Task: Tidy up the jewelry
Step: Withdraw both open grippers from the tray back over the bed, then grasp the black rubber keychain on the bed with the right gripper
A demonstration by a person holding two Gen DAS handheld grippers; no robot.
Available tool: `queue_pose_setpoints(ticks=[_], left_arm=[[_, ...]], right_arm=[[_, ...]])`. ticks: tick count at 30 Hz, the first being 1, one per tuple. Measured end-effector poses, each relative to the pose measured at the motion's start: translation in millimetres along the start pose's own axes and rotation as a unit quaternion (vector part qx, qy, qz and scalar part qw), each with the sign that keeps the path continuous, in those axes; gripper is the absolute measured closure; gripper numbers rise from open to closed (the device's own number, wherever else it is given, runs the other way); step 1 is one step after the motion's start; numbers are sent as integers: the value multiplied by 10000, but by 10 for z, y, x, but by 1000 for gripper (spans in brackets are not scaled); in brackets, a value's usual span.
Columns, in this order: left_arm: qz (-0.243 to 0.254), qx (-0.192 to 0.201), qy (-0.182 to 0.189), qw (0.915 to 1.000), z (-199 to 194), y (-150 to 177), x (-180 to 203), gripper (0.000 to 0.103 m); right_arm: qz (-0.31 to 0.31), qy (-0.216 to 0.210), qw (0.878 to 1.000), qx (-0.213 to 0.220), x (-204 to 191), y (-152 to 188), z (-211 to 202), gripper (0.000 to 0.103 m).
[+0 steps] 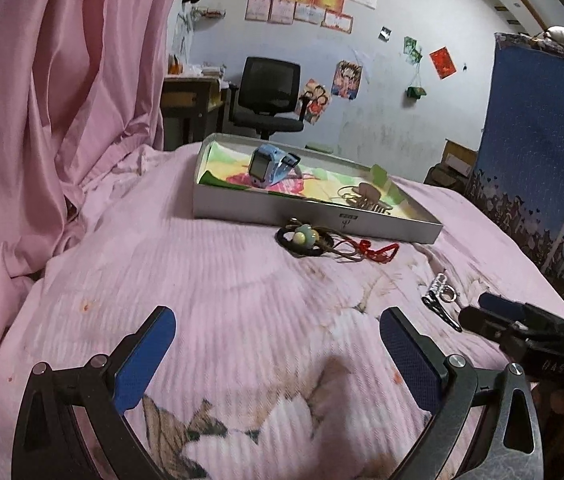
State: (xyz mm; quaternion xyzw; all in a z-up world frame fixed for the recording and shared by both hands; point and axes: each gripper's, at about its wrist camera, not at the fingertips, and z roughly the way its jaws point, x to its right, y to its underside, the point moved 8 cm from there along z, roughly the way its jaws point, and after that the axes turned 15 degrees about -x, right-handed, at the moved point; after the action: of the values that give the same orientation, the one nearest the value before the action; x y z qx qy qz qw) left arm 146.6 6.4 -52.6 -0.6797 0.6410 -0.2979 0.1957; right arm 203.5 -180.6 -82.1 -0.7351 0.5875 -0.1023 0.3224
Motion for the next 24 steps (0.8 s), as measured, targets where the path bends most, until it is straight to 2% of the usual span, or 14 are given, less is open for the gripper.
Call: queue_pose_setpoints(ticks=[2,9,12,15,20,24], left_arm=[[-3,-134,22,9999,67,-44,-3,0],[29,-427,138,9990,297,-210,2,0],[-2,-515,258,9983,387,-271,8,5],[-23,-606,357,9975,465,-329,37,14],[-128,-722,574,9956,575,-414,42,30],[-272,-833,791,9930,660,-454,34,49]], right_arm=[[4,-32,9999,-133,-7,10,76,34],[115,-185,9982,-563,12,27,321,65],[174,-268,9974,-648,9,27,393,77],[199,-323,9968,-698,2,4,451,90],[133,-361,9971,-662,-54,-91,518,91],[101,-415,9971,-636,-88,-170,566,91]])
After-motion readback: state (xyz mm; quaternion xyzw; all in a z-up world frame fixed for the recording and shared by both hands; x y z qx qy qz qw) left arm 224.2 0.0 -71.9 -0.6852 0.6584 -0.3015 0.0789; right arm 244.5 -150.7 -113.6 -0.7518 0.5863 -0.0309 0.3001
